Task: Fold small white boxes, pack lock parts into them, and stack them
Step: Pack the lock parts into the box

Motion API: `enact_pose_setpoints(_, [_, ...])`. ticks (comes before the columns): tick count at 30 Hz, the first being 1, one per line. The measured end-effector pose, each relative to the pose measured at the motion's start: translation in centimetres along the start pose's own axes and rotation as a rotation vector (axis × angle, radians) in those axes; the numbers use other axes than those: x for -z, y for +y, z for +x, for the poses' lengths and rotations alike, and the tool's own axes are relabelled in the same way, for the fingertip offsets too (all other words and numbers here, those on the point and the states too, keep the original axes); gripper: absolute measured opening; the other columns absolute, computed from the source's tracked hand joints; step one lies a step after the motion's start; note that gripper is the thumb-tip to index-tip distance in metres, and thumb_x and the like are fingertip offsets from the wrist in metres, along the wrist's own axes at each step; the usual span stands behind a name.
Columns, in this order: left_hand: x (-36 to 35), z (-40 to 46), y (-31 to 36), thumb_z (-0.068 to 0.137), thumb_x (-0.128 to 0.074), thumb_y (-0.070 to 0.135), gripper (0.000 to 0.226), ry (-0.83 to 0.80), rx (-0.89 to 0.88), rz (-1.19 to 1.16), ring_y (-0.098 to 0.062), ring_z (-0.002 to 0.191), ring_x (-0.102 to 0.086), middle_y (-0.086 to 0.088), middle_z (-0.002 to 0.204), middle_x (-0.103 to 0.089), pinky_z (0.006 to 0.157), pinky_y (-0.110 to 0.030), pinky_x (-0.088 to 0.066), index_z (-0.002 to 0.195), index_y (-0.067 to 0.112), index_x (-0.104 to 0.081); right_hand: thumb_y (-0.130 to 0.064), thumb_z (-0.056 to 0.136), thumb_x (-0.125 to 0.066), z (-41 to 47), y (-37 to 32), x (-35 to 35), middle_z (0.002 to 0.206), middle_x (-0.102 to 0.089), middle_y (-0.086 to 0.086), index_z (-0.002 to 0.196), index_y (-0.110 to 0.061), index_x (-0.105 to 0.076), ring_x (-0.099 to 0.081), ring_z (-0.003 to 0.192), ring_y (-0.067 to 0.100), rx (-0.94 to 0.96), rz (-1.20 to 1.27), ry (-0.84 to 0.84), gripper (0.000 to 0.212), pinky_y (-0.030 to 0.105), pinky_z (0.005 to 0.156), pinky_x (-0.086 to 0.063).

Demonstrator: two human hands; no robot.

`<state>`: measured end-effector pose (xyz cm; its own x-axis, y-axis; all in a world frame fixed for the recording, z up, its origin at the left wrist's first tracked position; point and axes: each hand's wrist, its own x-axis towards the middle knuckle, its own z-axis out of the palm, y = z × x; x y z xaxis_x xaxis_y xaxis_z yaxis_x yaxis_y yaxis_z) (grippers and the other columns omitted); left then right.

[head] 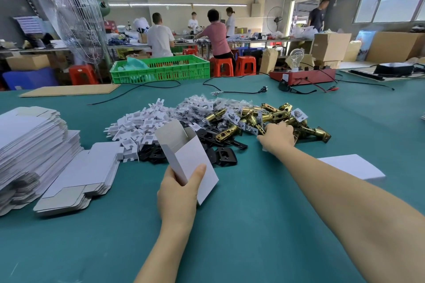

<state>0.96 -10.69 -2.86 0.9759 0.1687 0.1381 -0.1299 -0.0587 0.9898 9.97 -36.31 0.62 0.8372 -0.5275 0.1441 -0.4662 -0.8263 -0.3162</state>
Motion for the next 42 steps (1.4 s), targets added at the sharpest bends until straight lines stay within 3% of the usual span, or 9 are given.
enact_pose_setpoints(10, [0.0, -0.2, 0.2, 0.081, -0.076, 0.037, 0.018, -0.012, -0.007, -0.014, -0.008, 0.09, -0.067, 0.02, 0.089, -0.07, 0.08, -0.035, -0.054, 0.09, 0.036, -0.061, -0.032, 0.095, -0.054, -0.3, -0.2, 0.4, 0.133, -0.04, 0.025, 0.118, -0.012, -0.047, -0.043, 0.119, 0.04, -0.074, 0.155, -0.037, 0.031, 0.04, 0.093, -0.041])
enact_pose_setpoints(14, [0.0, -0.2, 0.2, 0.081, -0.076, 0.037, 0.019, -0.014, -0.003, -0.003, -0.01, 0.091, -0.067, 0.019, 0.091, -0.071, 0.084, -0.04, -0.055, 0.092, 0.036, -0.061, -0.028, 0.095, -0.051, -0.5, -0.9, 0.8, 0.115, -0.057, 0.022, 0.11, -0.01, -0.051, -0.034, 0.127, 0.035, -0.031, 0.319, -0.05, 0.024, 0.034, 0.068, -0.038])
enact_pose_setpoints(16, [0.0, -0.3, 0.3, 0.081, -0.077, 0.038, 0.019, -0.016, -0.003, -0.004, -0.01, 0.091, -0.067, 0.019, 0.091, -0.071, 0.084, -0.041, -0.055, 0.091, 0.037, -0.061, -0.024, 0.094, -0.052, -0.8, -1.4, 1.7, 0.086, -0.062, 0.014, 0.099, -0.005, -0.055, -0.051, 0.098, 0.03, 0.009, 0.438, -0.02, 0.02, 0.032, 0.064, -0.041])
enact_pose_setpoints(18, [0.0, -0.4, 0.4, 0.081, -0.077, 0.038, 0.02, -0.017, -0.003, -0.006, -0.01, 0.092, -0.067, 0.018, 0.093, -0.07, 0.085, -0.042, -0.055, 0.092, 0.037, -0.061, -0.016, 0.093, -0.054, -1.5, -1.8, 3.1, 0.064, -0.048, 0.01, 0.082, -0.003, -0.057, -0.044, 0.064, 0.024, 0.009, 0.603, 0.016, 0.018, 0.032, 0.062, -0.037])
enact_pose_setpoints(27, [-0.5, -1.8, 1.5, 0.08, -0.079, 0.03, 0.022, -0.171, -0.067, 0.013, -0.002, 0.084, -0.067, 0.023, 0.089, -0.072, 0.075, -0.029, -0.054, 0.094, 0.039, -0.064, -0.009, 0.088, -0.068, -8.6, -0.4, 9.2, 0.081, -0.065, 0.01, 0.079, -0.005, -0.056, -0.063, 0.069, 0.016, -0.21, 1.498, -0.078, 0.016, 0.025, 0.063, -0.056])
enact_pose_setpoints(31, [-0.8, -2.3, 1.6, 0.081, -0.08, 0.03, 0.021, -0.247, -0.114, 0.139, -0.016, 0.088, -0.065, 0.008, 0.091, -0.071, 0.083, -0.043, -0.053, 0.094, 0.035, -0.065, -0.012, 0.087, -0.07, -11.0, 0.0, 12.0, 0.075, -0.066, 0.008, 0.085, -0.001, -0.06, -0.065, 0.062, 0.014, -0.129, 1.593, -0.02, 0.014, 0.022, 0.056, -0.056])
enact_pose_setpoints(34, [-0.9, -2.5, 1.6, 0.079, -0.08, 0.027, 0.029, -0.257, -0.164, 0.208, -0.005, 0.082, -0.063, 0.02, 0.086, -0.069, 0.078, -0.035, -0.053, 0.091, 0.045, -0.06, -0.012, 0.085, -0.07, -12.2, 0.2, 14.6, 0.064, -0.068, 0.003, 0.083, -0.003, -0.062, -0.066, 0.058, 0.013, -0.049, 1.651, -0.064, 0.012, 0.022, 0.057, -0.055])
enact_pose_setpoints(37, [-1.1, -2.4, 1.4, 0.078, -0.081, 0.027, 0.028, -0.215, -0.219, 0.242, -0.023, 0.078, -0.059, 0.003, 0.079, -0.068, 0.067, -0.035, -0.048, 0.093, 0.038, -0.06, -0.013, 0.083, -0.07, -13.4, 0.2, 16.5, 0.064, -0.069, 0.003, 0.083, -0.004, -0.064, -0.066, 0.059, 0.013, 0.063, 1.645, -0.19, 0.011, 0.022, 0.056, -0.055])
enact_pose_setpoints(42, [-1.0, -2.5, 1.2, 0.077, -0.082, 0.028, 0.024, -0.194, -0.263, 0.243, -0.02, 0.066, -0.045, -0.006, 0.075, -0.059, 0.054, -0.021, -0.033, 0.086, 0.029, -0.06, -0.019, 0.068, -0.076, -15.1, -0.7, 17.4, 0.07, -0.072, 0.007, 0.086, 0.001, -0.064, -0.069, 0.064, 0.018, 0.274, 1.361, -0.259, 0.03, 0.027, 0.06, -0.059])
